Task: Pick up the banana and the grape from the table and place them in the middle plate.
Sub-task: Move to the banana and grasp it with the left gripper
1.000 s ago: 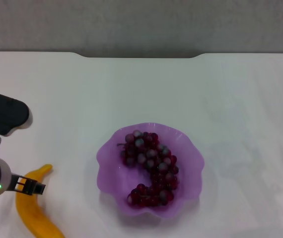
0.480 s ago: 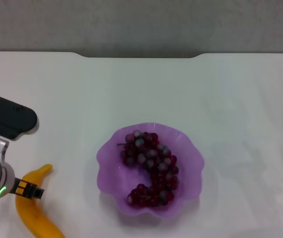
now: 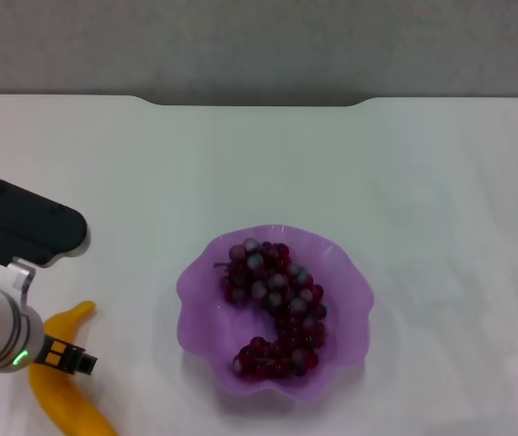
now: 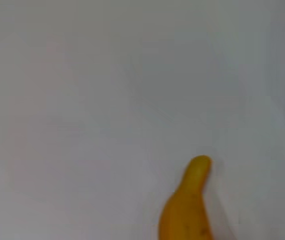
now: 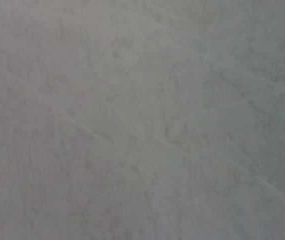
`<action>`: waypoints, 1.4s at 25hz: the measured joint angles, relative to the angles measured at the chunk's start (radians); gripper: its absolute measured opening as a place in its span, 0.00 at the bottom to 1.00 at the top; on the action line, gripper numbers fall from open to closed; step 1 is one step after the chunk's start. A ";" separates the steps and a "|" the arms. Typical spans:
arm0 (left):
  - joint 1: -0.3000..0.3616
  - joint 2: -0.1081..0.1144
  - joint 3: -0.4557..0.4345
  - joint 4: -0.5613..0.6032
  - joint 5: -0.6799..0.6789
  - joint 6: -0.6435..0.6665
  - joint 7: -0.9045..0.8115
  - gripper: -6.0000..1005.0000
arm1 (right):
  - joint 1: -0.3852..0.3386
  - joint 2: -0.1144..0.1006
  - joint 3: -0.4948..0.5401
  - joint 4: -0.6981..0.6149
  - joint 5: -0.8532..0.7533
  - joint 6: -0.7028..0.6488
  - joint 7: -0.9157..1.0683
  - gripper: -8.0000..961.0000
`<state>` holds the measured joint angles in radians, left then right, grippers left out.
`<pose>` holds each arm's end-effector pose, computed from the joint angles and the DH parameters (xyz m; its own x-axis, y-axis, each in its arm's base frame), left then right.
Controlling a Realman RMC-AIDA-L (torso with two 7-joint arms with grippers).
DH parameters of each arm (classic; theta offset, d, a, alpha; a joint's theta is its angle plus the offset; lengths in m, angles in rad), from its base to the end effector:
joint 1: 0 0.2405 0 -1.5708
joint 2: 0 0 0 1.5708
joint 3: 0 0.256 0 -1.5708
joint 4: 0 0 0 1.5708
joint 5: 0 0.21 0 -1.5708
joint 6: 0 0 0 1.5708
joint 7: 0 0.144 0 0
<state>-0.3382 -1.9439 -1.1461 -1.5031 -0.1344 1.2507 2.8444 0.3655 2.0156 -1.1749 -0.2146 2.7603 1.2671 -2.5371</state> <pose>-0.2465 0.3159 -0.0181 0.5244 0.8514 -0.0020 0.4707 -0.2918 -0.8326 0.3442 0.3292 0.0552 0.5499 0.1310 -0.8249 -0.7951 -0.2202 -0.5650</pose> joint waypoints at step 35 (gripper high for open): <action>-0.046 -0.022 -0.019 0.146 0.040 -0.089 -0.002 0.56 | -0.004 0.000 0.012 0.018 0.002 0.054 0.008 0.92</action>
<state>-0.3846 -1.9659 -1.1656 -1.3573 -0.0947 1.1616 2.8424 0.3619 2.0155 -1.1627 -0.1970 2.7626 1.3207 -2.5295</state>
